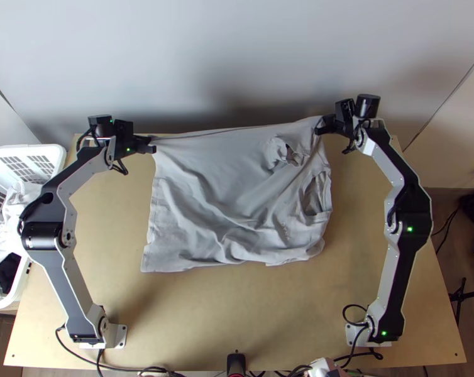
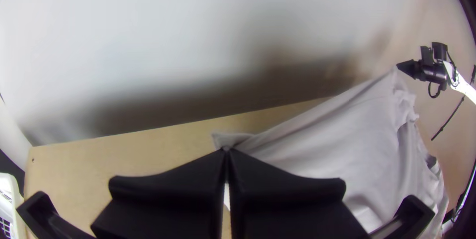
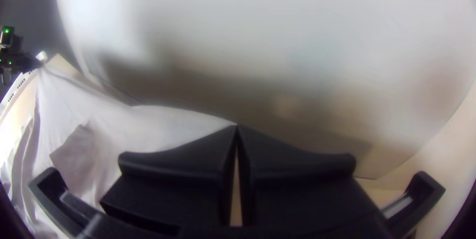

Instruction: Fold the t-shirt

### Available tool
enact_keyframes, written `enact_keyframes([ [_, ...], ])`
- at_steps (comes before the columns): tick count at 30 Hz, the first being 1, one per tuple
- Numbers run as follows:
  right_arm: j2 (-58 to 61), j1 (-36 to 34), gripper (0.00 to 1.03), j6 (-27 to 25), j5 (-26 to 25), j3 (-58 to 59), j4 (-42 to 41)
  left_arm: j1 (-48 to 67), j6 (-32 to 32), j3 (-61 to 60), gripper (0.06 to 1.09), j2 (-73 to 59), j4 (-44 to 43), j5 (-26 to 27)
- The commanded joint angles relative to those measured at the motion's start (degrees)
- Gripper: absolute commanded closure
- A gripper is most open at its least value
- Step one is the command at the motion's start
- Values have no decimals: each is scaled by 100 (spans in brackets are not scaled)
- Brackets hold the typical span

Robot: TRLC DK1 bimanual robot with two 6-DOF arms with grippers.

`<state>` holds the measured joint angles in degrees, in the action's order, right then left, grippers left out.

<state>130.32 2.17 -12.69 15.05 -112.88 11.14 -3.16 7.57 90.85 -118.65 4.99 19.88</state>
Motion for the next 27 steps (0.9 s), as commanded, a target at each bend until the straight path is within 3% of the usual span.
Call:
enact_keyframes([
  [1,354,2,100,91,-11,-577,381,8,7,109,105,-185,63,-54],
  [2,362,-7,100,91,-11,-577,381,8,7,135,105,-211,107,-63],
  [4,354,-24,95,91,-11,-577,381,8,7,152,86,-220,169,-81],
  [6,301,-24,82,117,-11,-542,398,8,7,152,44,-237,204,-116],
  [7,266,-33,68,144,-2,-516,398,26,7,179,20,-237,256,-230],
  [8,230,-50,55,179,-11,-472,398,35,16,196,11,-237,327,-265],
  [10,195,-86,37,302,-11,-454,398,43,42,196,11,-211,336,-265],
  [13,151,-121,18,372,-11,-445,398,52,51,170,11,-158,362,-256],
  [17,-314,-130,15,531,-11,-322,715,52,78,100,11,132,564,-256],
  [19,-745,-138,5,636,-11,-76,908,61,174,-41,11,430,643,-248],
  [27,-2283,-138,5,759,-2,926,2604,210,324,-744,11,1740,1478,201],
])
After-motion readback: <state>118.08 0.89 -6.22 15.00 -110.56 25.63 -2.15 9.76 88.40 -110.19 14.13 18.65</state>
